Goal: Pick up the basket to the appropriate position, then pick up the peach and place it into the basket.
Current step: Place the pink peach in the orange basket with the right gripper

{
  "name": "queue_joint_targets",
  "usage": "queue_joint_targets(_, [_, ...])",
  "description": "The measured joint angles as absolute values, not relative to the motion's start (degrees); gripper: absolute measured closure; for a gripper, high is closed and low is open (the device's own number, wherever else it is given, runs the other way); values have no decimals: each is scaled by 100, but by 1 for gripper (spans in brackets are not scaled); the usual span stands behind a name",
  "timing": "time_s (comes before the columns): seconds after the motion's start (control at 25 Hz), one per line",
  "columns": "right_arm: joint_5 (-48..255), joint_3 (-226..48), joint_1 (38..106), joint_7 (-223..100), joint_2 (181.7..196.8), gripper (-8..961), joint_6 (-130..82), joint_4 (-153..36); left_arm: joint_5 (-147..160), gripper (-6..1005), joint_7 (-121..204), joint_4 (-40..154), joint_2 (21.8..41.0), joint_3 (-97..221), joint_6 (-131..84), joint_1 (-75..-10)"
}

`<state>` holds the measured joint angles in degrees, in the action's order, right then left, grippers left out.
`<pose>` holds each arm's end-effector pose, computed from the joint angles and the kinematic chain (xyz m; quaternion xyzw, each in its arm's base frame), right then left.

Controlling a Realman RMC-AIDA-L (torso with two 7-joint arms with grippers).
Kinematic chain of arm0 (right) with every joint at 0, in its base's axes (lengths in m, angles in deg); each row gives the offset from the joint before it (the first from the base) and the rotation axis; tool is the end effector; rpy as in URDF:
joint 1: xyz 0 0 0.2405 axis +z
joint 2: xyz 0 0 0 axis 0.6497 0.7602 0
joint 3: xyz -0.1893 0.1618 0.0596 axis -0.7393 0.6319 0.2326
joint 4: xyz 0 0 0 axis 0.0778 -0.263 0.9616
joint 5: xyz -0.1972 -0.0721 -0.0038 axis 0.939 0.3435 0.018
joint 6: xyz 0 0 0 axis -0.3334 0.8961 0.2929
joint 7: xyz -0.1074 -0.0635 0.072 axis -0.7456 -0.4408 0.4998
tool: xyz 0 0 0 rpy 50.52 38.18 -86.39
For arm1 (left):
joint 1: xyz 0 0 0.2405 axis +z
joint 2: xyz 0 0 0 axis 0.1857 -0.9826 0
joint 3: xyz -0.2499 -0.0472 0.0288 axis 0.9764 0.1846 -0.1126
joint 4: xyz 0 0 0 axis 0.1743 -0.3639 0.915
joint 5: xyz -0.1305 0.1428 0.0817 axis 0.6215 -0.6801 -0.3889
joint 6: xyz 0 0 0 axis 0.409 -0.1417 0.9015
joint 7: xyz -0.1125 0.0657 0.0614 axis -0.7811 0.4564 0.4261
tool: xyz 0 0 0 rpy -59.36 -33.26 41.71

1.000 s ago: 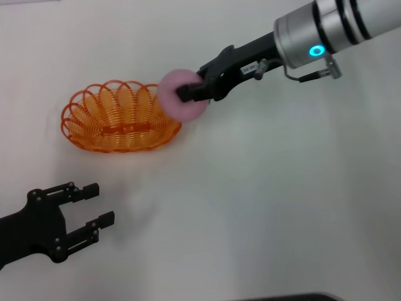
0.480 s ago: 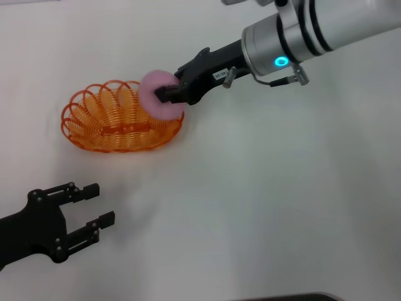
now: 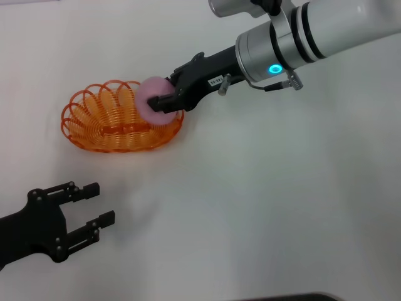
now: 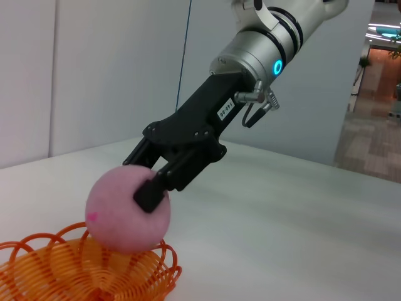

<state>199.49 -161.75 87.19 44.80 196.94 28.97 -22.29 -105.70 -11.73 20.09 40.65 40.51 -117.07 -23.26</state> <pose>0.1466 0.3894 -0.0924 -0.9727 0.2049 0.0646 0.0878 -0.3305 0.2036 -0.0174 -0.9363 -0.1782 -0.2553 0.1627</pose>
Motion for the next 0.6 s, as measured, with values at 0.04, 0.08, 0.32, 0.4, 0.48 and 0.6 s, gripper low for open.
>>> queue_joint_targets(0.04, [19875, -16177, 8719, 4413, 19694, 652, 2887, -2267, -10569, 449, -1173, 2010, 4065, 4051, -11708, -2322])
queue_joint_targets(0.08, [19799, -16177, 8714, 4354, 19695, 623, 2876, -2298, -10565, 449, -1174, 2010, 4065, 4051, -11709, -2318])
queue_joint_targets(0.32, [19501, -16165, 8649, 4092, 19688, 370, 2844, -2345, -10560, 450, -1175, 2010, 4070, 4051, -11714, -2309])
queue_joint_targets(0.4, [19493, -16165, 8648, 4087, 19683, 325, 2831, -2372, -10561, 450, -1174, 2010, 4072, 4051, -11718, -2309])
queue_joint_targets(0.48, [19491, -16171, 8648, 4086, 19682, 280, 2811, -2392, -10562, 449, -1175, 2010, 4073, 4051, -11719, -2309])
queue_joint_targets(0.6, [19488, -16177, 8643, 4078, 19681, 280, 2797, -2397, -10564, 448, -1185, 2010, 4074, 4051, -11719, -2309])
